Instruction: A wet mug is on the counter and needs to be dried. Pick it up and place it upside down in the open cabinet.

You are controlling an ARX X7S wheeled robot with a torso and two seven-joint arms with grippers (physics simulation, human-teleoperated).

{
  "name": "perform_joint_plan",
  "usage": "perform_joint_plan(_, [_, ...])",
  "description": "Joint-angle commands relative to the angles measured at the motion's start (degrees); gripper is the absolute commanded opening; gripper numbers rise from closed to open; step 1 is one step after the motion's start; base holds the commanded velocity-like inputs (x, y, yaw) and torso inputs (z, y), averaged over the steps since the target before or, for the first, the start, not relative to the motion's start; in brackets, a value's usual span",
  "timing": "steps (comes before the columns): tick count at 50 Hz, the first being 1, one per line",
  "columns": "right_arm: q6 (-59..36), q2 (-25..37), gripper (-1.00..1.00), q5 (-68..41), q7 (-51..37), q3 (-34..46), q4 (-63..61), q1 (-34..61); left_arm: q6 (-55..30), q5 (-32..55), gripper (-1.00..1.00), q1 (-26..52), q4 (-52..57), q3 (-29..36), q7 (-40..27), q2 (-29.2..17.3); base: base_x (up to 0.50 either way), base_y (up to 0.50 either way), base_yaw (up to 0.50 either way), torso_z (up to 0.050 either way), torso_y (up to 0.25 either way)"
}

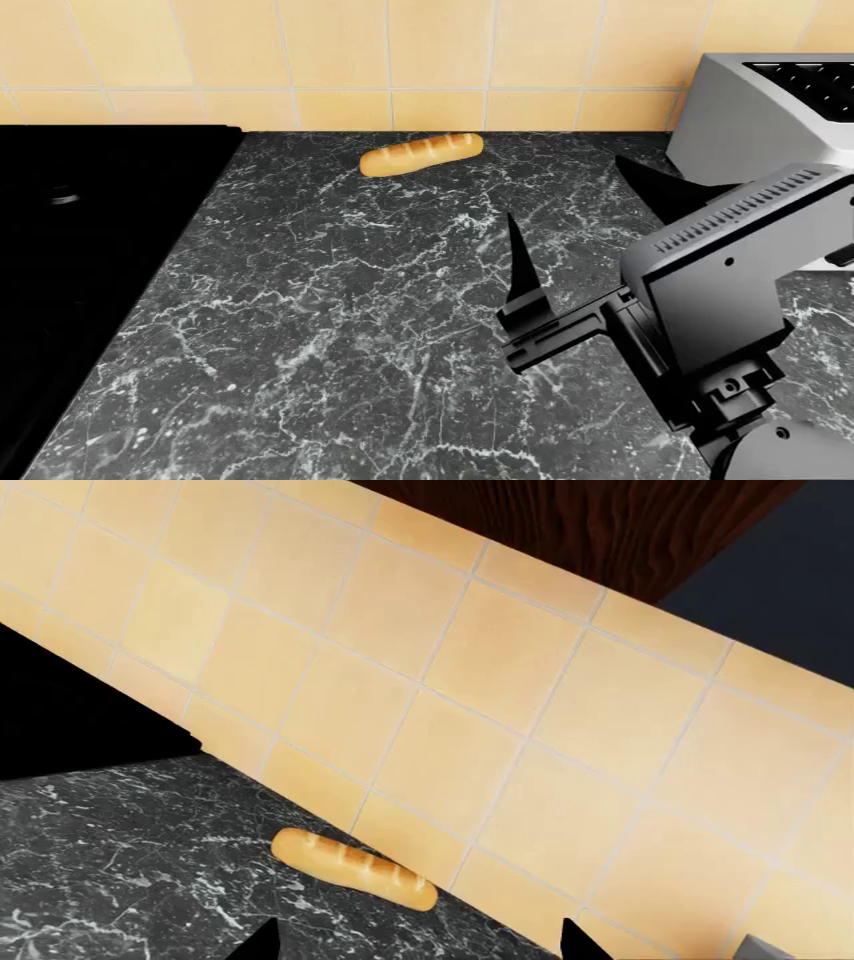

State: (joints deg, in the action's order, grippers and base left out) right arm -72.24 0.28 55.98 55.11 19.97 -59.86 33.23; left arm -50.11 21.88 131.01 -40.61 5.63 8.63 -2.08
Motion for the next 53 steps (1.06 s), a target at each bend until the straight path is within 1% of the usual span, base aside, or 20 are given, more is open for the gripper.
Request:
perform_joint_plan(1, [-0.5, 0.2, 1.0, -0.4, -0.3, 0.0, 0.1, 0.2, -13.0, 4.7, 1.0, -3.0, 17.0, -2.6, -2.8, -1.7, 0.0, 0.0, 0.0, 0.0, 0.0])
perform_joint_plan(7, [-2.4, 0.2, 1.0, -0.9, -0.7, 0.0, 0.2, 0.7, -19.5, 7.8, 1.0, -4.1, 25.6, -4.6, -5.1, -2.4, 0.0, 0.0, 0.0, 0.0, 0.0])
perform_joint_plan(14, [-4.2, 0.6, 1.0, 0.1, -0.7, 0.8, 0.4, 1.6, -25.9, 11.3, 1.0, -5.1, 33.1, -7.3, -7.6, -2.2, 0.0, 0.0, 0.0, 0.0, 0.0])
perform_joint_plan(20, [-3.2, 0.5, 1.0, -1.3, -1.6, -0.1, 0.4, 0.7, -31.4, 14.3, 1.0, -6.4, 39.0, -10.1, -10.1, -2.0, 0.0, 0.0, 0.0, 0.0, 0.0])
perform_joint_plan(26, [-2.5, 0.5, 1.0, -2.8, -2.7, -0.8, 0.4, 0.1, -38.8, 18.4, 1.0, -8.3, 46.0, -14.4, -13.8, -1.2, 0.0, 0.0, 0.0, 0.0, 0.0])
perform_joint_plan(27, [-2.4, 0.5, 1.0, -3.1, -2.9, -0.8, 0.4, 0.0, -39.7, 20.4, 1.0, -8.8, 46.9, -15.1, -15.5, -1.3, 0.0, 0.0, 0.0, 0.0, 0.0])
perform_joint_plan(31, [-2.8, 0.7, 1.0, -3.1, -3.1, -0.4, 0.4, 0.3, -39.8, 35.6, 1.0, -11.0, 47.5, -15.8, -27.4, -4.4, 0.0, 0.0, 0.0, 0.0, 0.0])
perform_joint_plan(35, [-3.1, 0.7, 1.0, -3.0, -3.3, -0.1, 0.6, 0.6, -39.6, 48.5, 1.0, -13.6, 48.3, -16.0, -37.7, -6.8, 0.0, 0.0, 0.0, 0.0, 0.0])
perform_joint_plan(41, [-3.1, 1.0, 1.0, -4.1, -4.4, -0.2, 1.1, 0.9, -39.2, 64.8, 1.0, -16.3, 48.8, -16.7, -51.1, -8.7, 0.0, 0.0, 0.0, 0.0, 0.0])
perform_joint_plan(45, [-2.9, 1.0, 1.0, -5.1, -5.2, -0.5, 1.3, 0.8, -38.0, 73.2, 1.0, -17.9, 49.3, -16.4, -58.0, -9.6, 0.0, 0.0, 0.0, 0.0, 0.0])
perform_joint_plan(53, [-2.5, 1.3, 1.0, -6.6, -6.3, -1.1, 1.4, 0.5, -34.1, 86.3, 1.0, -21.7, 51.7, -14.2, -67.8, -11.6, 0.0, 0.0, 0.0, 0.0, 0.0])
